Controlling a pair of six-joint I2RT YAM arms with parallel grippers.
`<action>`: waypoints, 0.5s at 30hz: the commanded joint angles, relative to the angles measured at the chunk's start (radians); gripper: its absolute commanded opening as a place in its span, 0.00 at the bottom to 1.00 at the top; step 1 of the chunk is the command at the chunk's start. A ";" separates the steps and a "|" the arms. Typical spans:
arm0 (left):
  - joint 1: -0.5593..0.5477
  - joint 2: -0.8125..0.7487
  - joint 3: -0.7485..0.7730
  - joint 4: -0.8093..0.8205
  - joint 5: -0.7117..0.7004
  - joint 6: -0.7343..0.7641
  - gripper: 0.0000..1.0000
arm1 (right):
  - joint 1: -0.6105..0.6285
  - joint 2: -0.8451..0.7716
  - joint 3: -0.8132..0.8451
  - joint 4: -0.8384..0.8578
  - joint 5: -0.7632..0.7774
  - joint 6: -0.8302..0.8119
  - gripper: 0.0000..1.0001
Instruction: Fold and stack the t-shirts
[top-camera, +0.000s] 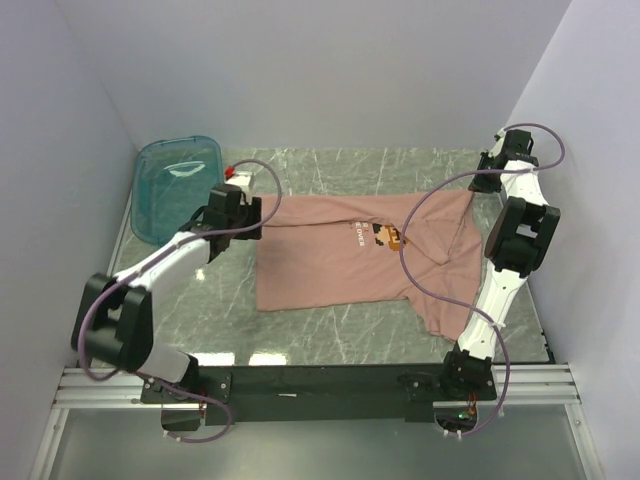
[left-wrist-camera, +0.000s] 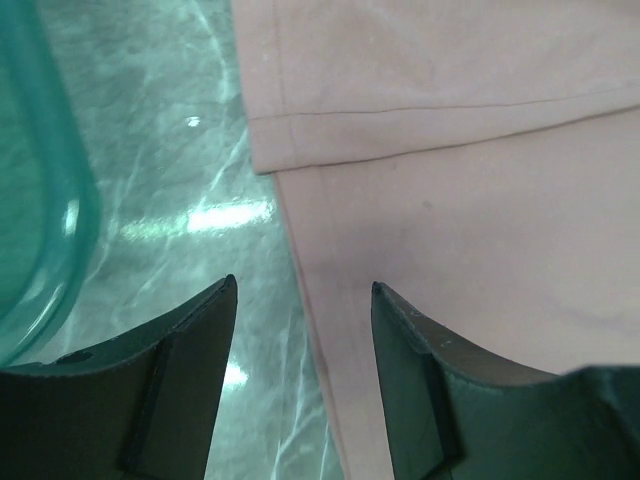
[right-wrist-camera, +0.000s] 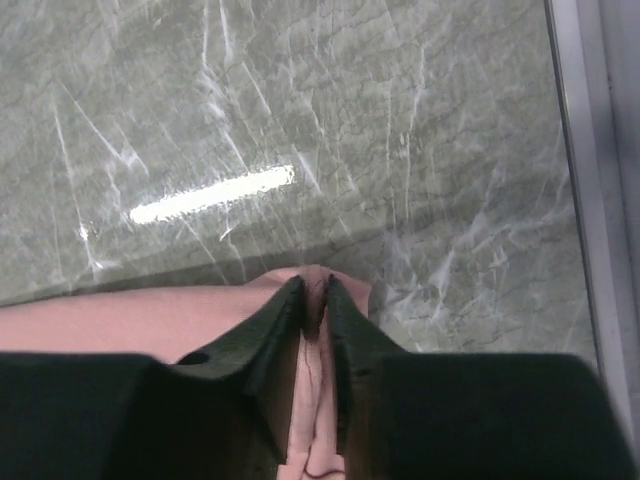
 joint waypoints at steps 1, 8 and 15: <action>-0.004 -0.129 -0.043 0.049 -0.040 -0.011 0.62 | -0.011 -0.037 0.025 0.036 0.019 -0.025 0.25; -0.004 -0.243 -0.149 0.073 -0.061 0.012 0.69 | -0.011 -0.155 -0.129 0.096 -0.078 -0.064 0.58; -0.008 -0.211 -0.145 0.113 0.011 0.017 0.67 | 0.010 -0.238 -0.222 0.090 -0.214 -0.116 0.63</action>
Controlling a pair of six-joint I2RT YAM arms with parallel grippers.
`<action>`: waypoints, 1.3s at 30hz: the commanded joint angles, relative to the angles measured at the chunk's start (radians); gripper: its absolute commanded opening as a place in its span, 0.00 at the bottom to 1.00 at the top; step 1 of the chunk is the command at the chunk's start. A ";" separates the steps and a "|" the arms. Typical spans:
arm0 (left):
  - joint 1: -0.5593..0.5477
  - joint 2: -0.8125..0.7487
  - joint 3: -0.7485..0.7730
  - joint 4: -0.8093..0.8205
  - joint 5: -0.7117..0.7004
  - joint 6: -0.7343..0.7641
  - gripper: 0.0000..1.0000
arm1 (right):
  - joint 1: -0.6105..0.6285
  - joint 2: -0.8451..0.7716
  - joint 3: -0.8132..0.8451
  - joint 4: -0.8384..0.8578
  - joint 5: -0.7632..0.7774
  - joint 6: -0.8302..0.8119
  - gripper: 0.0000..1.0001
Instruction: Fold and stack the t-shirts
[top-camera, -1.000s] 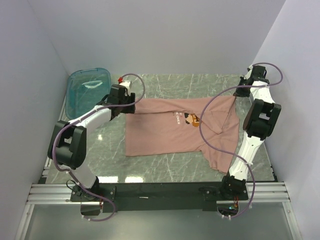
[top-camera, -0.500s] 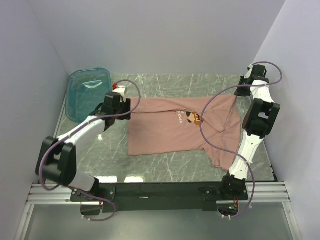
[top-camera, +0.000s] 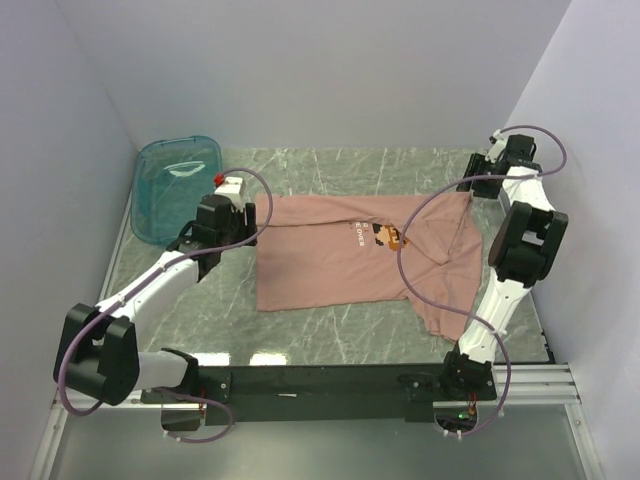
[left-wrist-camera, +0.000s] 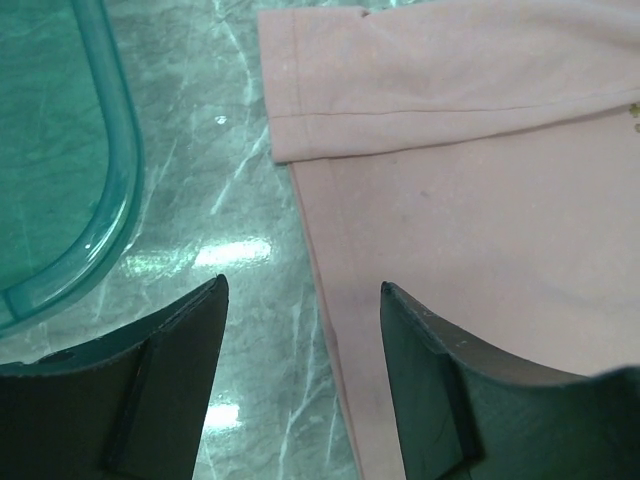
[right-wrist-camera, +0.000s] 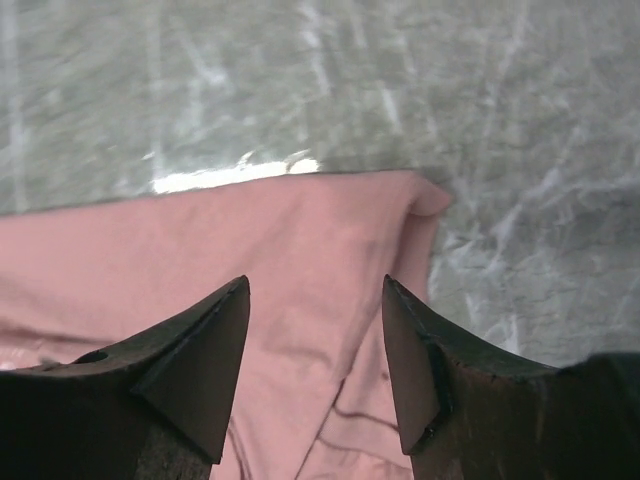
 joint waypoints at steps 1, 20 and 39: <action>-0.009 0.016 0.008 0.072 0.044 0.015 0.67 | 0.018 -0.109 -0.045 0.028 -0.117 -0.059 0.63; -0.035 0.189 0.103 0.081 0.086 -0.048 0.61 | 0.390 -0.124 -0.063 -0.265 -0.196 -0.452 0.39; -0.038 -0.028 -0.064 0.047 0.036 -0.118 0.61 | 0.545 0.142 0.218 -0.279 0.036 -0.290 0.12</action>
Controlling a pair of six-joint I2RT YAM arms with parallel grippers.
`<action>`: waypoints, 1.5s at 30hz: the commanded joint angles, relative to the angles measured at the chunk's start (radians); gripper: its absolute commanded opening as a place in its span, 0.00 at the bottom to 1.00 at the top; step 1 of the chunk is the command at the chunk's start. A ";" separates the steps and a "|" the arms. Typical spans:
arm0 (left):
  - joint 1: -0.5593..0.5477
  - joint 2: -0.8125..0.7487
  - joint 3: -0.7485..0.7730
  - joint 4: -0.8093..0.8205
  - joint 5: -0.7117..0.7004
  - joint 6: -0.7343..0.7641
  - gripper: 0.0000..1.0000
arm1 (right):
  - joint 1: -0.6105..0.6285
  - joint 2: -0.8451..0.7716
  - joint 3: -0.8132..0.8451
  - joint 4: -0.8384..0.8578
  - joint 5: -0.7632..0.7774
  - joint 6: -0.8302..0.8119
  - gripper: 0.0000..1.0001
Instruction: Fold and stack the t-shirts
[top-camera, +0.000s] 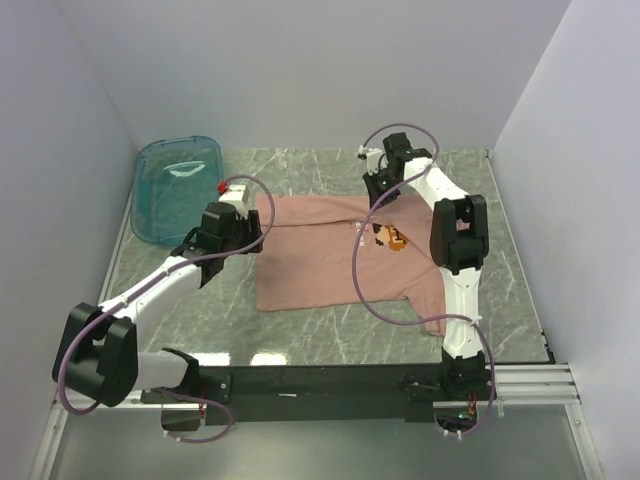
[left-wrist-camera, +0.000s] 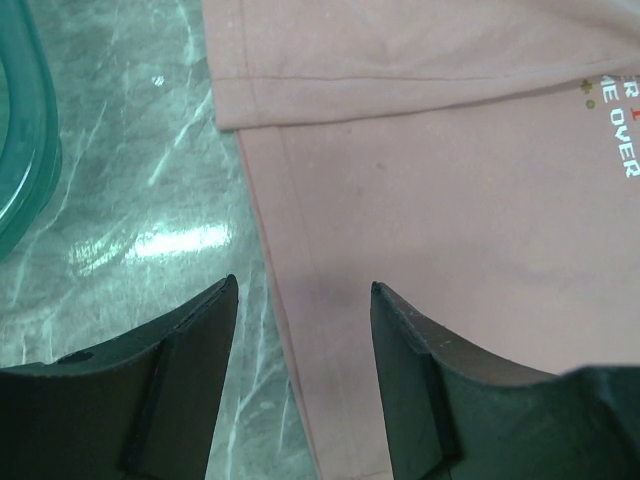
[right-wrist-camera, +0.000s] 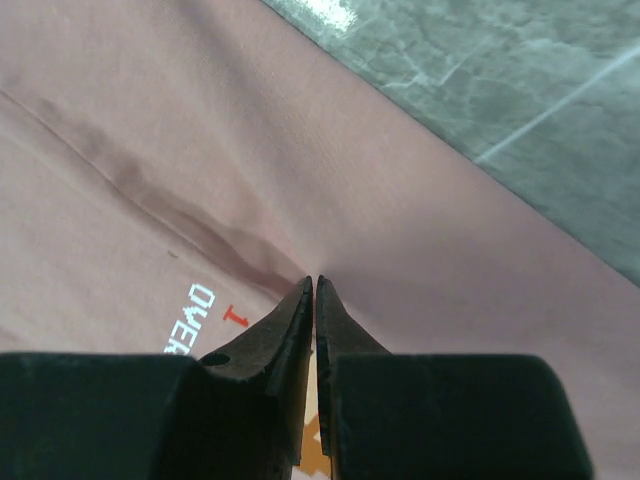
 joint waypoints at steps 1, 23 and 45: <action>-0.004 -0.041 -0.022 0.010 -0.014 -0.028 0.61 | 0.010 0.018 0.060 -0.027 0.037 -0.005 0.12; -0.003 -0.104 -0.071 0.019 0.019 -0.071 0.67 | 0.001 -0.261 -0.190 -0.094 -0.124 -0.190 0.27; -0.131 -0.106 -0.011 -0.200 0.153 -0.027 0.72 | -0.506 -0.723 -0.697 -0.195 -0.242 -0.377 0.54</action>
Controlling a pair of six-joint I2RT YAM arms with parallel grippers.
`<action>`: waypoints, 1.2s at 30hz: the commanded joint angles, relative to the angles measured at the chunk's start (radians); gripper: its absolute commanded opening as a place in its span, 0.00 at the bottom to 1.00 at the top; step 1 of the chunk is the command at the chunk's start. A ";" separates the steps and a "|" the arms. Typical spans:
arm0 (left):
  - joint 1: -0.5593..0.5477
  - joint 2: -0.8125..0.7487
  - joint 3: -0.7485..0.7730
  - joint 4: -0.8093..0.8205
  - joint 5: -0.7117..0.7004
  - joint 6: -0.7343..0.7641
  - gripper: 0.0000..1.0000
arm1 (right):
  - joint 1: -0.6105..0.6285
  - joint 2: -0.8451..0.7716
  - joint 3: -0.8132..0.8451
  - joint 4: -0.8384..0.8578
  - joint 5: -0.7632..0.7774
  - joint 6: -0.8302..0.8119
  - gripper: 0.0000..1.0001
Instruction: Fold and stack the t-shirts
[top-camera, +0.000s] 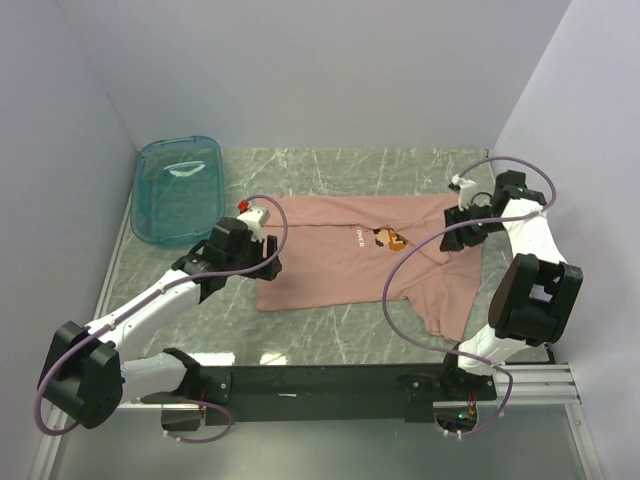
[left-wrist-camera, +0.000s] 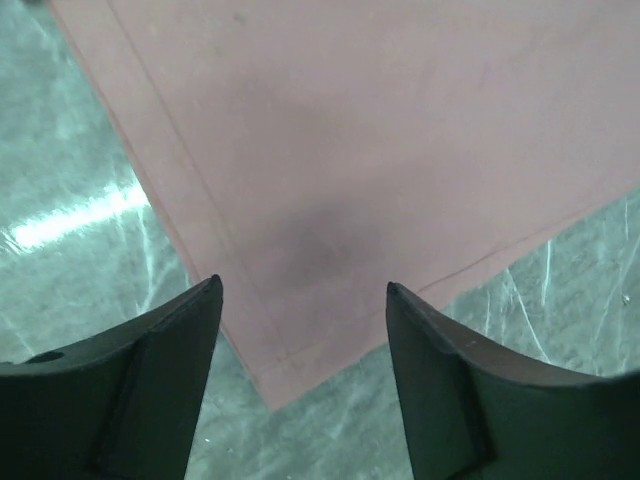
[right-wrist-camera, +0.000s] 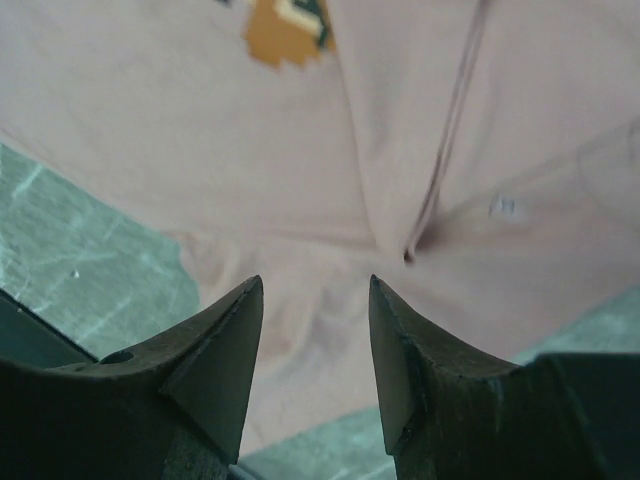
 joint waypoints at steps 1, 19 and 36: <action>-0.002 0.024 0.024 -0.003 0.049 -0.034 0.70 | -0.058 -0.035 -0.025 -0.056 -0.012 -0.050 0.54; -0.221 0.089 -0.061 -0.295 -0.104 -0.788 0.45 | 0.175 -0.347 -0.414 -0.174 0.031 -0.532 0.54; -0.215 0.324 0.018 -0.436 -0.371 -1.127 0.44 | 0.226 -0.523 -0.545 -0.248 0.088 -0.770 0.54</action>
